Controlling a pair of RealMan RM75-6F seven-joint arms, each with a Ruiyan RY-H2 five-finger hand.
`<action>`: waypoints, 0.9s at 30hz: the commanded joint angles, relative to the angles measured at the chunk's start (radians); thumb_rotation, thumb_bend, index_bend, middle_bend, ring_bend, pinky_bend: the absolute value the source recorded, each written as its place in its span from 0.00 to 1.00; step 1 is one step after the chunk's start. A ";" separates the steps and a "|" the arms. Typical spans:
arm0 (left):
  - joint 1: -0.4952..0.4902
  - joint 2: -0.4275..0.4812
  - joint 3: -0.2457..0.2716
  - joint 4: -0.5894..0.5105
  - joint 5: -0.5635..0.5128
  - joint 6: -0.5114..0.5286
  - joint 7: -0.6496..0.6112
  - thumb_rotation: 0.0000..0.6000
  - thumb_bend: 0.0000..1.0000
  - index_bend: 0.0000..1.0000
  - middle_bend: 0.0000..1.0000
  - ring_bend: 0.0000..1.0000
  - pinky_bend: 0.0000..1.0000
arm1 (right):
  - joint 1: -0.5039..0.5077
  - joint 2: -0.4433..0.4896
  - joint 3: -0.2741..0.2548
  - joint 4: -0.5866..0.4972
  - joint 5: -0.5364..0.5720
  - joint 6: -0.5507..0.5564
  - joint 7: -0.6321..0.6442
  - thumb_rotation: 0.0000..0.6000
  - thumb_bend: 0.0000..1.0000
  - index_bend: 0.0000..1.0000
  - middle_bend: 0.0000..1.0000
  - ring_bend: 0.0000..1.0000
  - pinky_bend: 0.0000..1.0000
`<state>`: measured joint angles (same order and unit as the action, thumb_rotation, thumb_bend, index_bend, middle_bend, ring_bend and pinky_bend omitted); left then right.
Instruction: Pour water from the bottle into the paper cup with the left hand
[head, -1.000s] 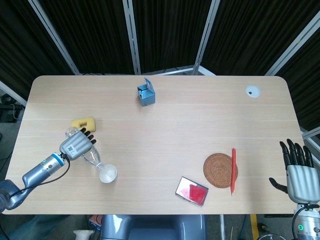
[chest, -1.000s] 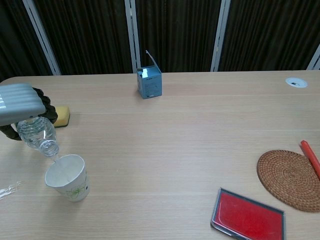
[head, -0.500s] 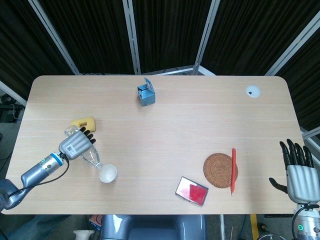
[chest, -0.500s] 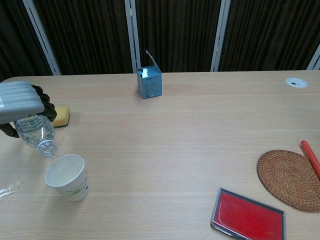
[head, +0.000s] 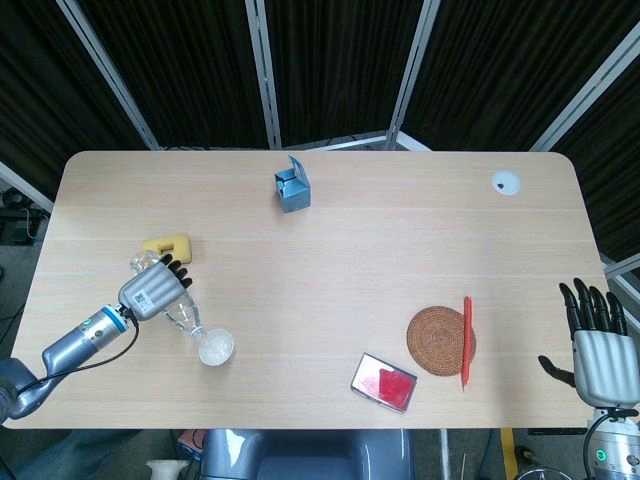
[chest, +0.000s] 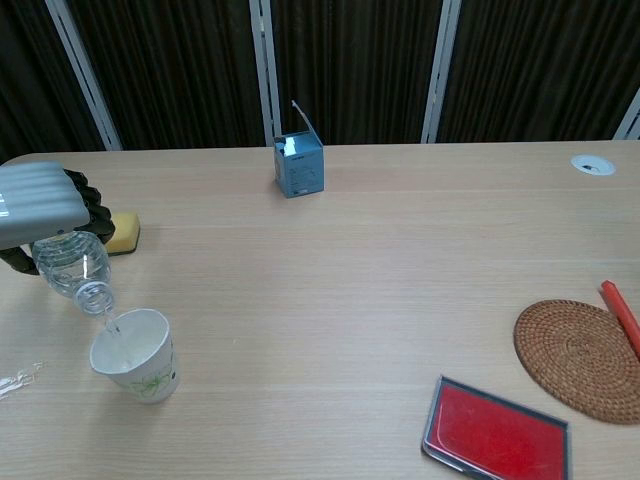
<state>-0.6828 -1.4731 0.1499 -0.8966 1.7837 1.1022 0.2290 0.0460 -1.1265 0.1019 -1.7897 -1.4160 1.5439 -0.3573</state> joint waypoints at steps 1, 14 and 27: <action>0.000 -0.001 0.000 0.000 -0.001 0.001 -0.006 1.00 0.48 0.69 0.51 0.37 0.41 | 0.000 0.000 0.000 0.000 0.001 -0.001 0.000 1.00 0.00 0.00 0.00 0.00 0.00; 0.000 -0.007 0.006 0.021 0.013 0.040 -0.085 1.00 0.48 0.69 0.51 0.37 0.41 | 0.001 -0.001 0.001 -0.001 0.005 -0.003 -0.002 1.00 0.00 0.00 0.00 0.00 0.00; 0.016 -0.002 0.000 0.009 -0.024 0.108 -0.502 1.00 0.48 0.69 0.51 0.37 0.41 | 0.001 -0.001 0.001 -0.001 0.007 -0.004 -0.003 1.00 0.00 0.00 0.00 0.00 0.00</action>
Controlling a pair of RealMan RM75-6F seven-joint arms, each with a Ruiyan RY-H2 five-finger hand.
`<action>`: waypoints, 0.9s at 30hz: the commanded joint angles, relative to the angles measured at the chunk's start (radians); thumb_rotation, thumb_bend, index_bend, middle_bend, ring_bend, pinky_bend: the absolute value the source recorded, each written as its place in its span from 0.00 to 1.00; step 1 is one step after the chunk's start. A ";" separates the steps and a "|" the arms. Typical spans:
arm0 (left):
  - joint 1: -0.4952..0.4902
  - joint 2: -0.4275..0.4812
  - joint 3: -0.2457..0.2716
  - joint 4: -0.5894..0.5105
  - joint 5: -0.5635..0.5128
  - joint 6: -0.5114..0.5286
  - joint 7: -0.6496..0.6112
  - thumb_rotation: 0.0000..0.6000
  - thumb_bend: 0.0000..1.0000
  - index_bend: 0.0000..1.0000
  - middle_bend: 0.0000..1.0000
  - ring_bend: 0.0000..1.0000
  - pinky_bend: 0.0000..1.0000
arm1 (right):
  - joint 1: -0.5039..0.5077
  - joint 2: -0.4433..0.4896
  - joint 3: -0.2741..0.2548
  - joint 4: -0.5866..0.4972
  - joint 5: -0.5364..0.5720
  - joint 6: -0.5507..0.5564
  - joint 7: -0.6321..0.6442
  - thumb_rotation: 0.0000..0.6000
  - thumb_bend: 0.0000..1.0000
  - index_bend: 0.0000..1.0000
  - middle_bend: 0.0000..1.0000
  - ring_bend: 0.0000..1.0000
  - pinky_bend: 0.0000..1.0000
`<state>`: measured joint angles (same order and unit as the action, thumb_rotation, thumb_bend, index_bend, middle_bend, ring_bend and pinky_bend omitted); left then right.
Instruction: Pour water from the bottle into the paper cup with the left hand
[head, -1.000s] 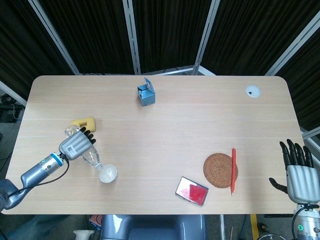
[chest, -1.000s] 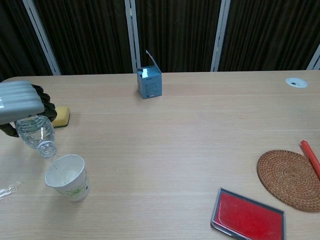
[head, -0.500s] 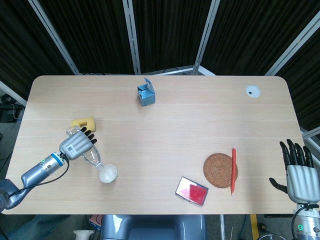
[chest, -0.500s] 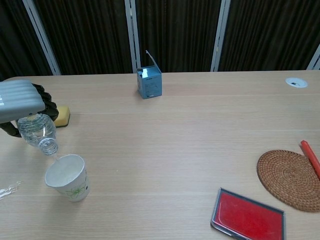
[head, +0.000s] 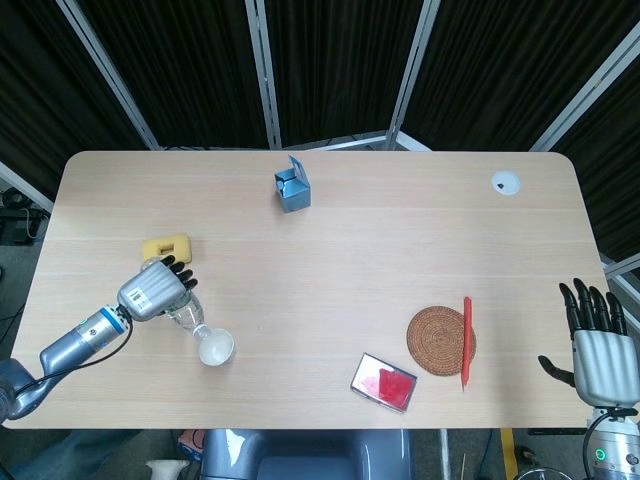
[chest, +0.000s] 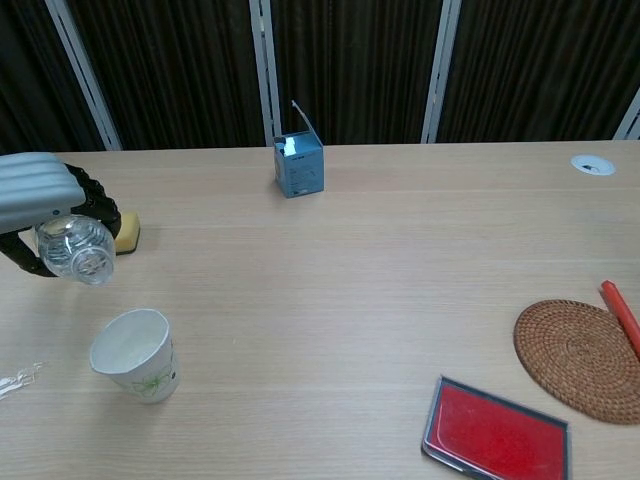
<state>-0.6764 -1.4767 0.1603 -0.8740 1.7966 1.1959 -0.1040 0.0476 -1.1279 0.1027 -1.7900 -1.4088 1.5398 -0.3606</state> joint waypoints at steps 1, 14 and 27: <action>0.011 0.003 -0.016 -0.022 -0.050 0.010 -0.214 1.00 0.48 0.69 0.51 0.37 0.41 | 0.000 0.000 0.000 -0.001 0.000 0.001 0.000 1.00 0.00 0.00 0.00 0.00 0.00; 0.002 -0.006 -0.124 -0.165 -0.214 -0.062 -0.640 1.00 0.47 0.69 0.51 0.37 0.41 | 0.000 -0.003 -0.003 -0.001 -0.003 0.000 -0.007 1.00 0.00 0.00 0.00 0.00 0.00; -0.031 -0.049 -0.189 -0.246 -0.309 -0.214 -0.899 1.00 0.47 0.69 0.50 0.37 0.41 | 0.007 -0.003 0.001 0.009 0.017 -0.018 -0.001 1.00 0.00 0.00 0.00 0.00 0.00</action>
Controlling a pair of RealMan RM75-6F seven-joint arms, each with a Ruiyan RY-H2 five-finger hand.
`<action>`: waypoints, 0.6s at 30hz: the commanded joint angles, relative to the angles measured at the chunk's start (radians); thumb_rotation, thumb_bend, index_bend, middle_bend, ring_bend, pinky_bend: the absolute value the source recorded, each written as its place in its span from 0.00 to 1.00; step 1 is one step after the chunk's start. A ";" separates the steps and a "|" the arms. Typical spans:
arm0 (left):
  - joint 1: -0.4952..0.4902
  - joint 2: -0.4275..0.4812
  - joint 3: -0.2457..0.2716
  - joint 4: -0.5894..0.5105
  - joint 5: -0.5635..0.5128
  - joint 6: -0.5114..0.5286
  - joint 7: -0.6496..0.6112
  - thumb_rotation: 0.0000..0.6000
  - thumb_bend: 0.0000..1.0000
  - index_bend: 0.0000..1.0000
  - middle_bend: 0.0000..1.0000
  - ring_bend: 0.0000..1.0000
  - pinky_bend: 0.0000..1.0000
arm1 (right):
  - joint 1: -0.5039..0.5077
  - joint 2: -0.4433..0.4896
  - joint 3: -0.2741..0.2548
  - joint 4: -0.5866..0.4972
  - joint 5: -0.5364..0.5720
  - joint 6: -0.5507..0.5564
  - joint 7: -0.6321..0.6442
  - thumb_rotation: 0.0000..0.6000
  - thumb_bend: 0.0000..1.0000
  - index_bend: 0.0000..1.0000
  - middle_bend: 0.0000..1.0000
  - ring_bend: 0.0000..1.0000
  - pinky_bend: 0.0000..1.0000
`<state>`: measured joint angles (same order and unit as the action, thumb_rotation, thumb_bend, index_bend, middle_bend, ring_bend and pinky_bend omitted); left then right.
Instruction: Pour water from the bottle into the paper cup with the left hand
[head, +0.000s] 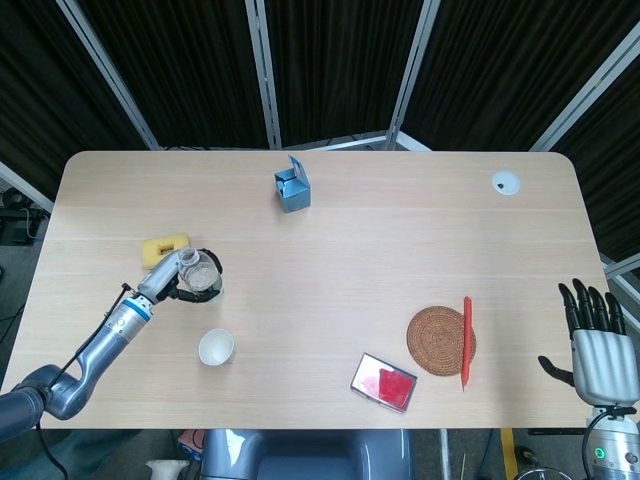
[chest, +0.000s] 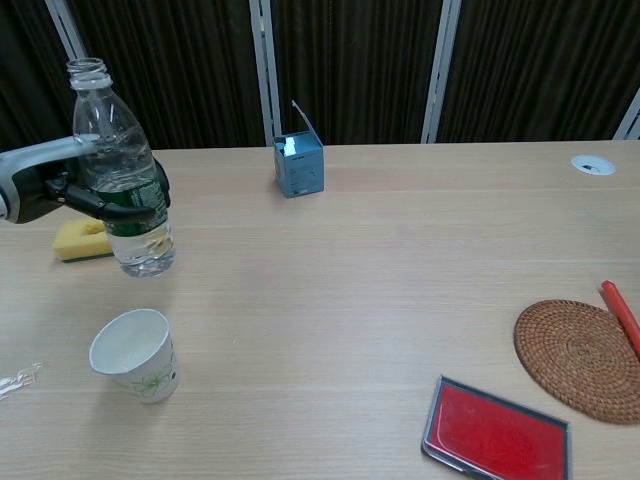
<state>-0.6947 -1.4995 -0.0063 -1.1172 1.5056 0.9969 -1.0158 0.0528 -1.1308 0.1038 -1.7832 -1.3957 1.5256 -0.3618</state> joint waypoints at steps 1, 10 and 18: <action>-0.013 -0.038 -0.027 0.004 -0.022 -0.015 0.020 1.00 0.47 0.69 0.50 0.37 0.41 | 0.002 -0.001 0.001 0.003 0.005 -0.005 0.000 1.00 0.00 0.00 0.00 0.00 0.00; -0.011 -0.135 -0.046 0.104 -0.046 -0.034 0.053 1.00 0.46 0.68 0.50 0.37 0.41 | 0.004 0.003 0.005 0.010 0.017 -0.011 0.010 1.00 0.00 0.00 0.00 0.00 0.00; -0.014 -0.195 -0.042 0.209 -0.048 -0.074 0.019 1.00 0.45 0.67 0.50 0.37 0.41 | 0.011 -0.005 0.006 0.019 0.032 -0.026 0.001 1.00 0.00 0.00 0.00 0.00 0.00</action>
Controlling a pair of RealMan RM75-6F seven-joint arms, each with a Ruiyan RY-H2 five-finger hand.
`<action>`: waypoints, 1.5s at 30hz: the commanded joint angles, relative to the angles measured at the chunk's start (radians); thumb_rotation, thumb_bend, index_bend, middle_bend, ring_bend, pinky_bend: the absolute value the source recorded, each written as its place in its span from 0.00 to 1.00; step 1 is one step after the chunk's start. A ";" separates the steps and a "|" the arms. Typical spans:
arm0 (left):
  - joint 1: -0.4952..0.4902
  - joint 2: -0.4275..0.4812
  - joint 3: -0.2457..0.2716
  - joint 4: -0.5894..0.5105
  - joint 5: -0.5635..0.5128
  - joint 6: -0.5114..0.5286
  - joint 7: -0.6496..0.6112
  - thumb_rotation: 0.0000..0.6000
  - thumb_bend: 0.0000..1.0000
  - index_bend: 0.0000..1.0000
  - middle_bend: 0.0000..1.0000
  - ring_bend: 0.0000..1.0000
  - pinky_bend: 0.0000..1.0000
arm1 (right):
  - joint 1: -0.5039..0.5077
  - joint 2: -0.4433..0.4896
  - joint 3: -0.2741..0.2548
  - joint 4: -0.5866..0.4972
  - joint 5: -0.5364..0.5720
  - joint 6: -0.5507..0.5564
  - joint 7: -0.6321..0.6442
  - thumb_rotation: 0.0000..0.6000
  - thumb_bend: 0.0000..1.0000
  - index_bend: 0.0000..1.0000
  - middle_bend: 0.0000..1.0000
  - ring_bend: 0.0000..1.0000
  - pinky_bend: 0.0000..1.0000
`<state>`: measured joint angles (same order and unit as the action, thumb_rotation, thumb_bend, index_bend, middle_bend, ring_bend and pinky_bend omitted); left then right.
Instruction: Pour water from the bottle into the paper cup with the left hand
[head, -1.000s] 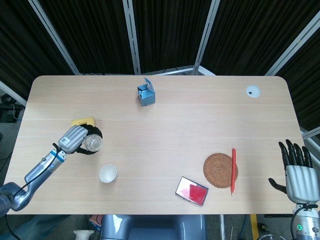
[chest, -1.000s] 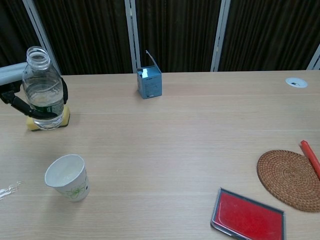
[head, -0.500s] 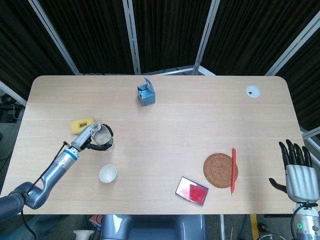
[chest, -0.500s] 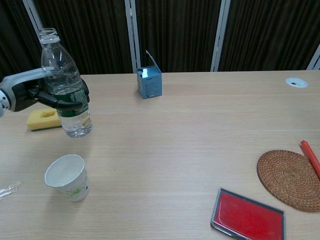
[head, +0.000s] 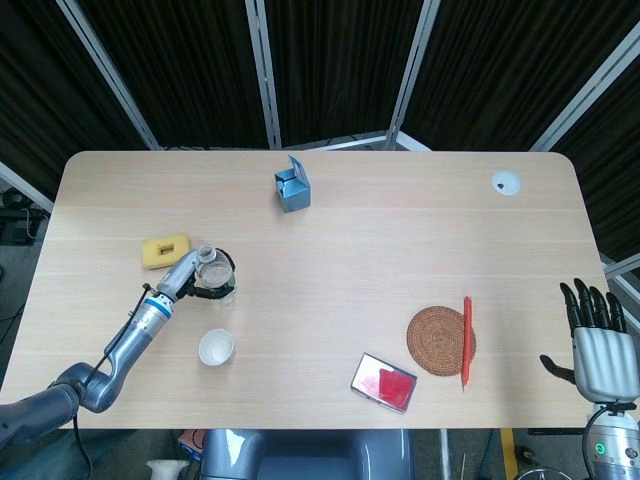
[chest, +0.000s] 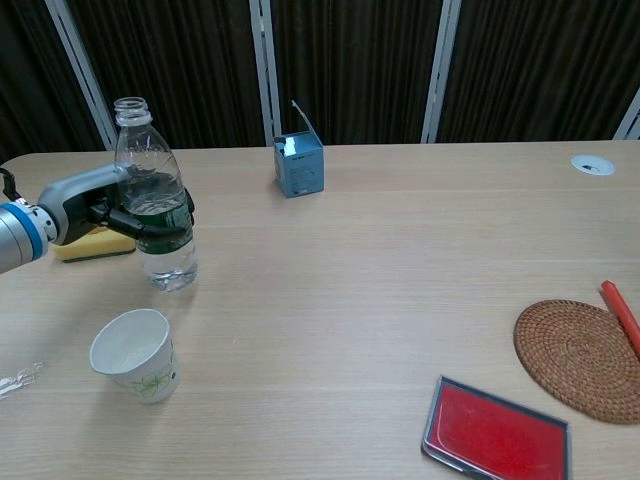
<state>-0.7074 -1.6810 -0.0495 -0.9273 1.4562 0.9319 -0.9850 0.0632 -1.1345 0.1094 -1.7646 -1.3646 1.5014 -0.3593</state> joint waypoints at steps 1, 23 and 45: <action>-0.001 -0.020 0.002 0.030 0.004 -0.011 -0.020 1.00 0.45 0.67 0.50 0.37 0.41 | 0.002 -0.002 0.000 0.002 0.004 -0.003 -0.002 1.00 0.00 0.00 0.00 0.00 0.00; 0.010 -0.056 0.028 0.084 0.043 -0.015 -0.067 1.00 0.31 0.52 0.35 0.26 0.31 | 0.005 0.008 0.000 -0.006 0.007 -0.005 0.010 1.00 0.00 0.00 0.00 0.00 0.00; 0.025 0.005 0.056 0.018 0.072 0.000 -0.083 1.00 0.15 0.00 0.00 0.00 0.01 | 0.000 0.014 -0.006 -0.017 -0.008 0.008 0.015 1.00 0.00 0.00 0.00 0.00 0.00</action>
<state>-0.6861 -1.6811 0.0061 -0.9038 1.5283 0.9267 -1.0729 0.0633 -1.1212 0.1033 -1.7812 -1.3725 1.5095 -0.3449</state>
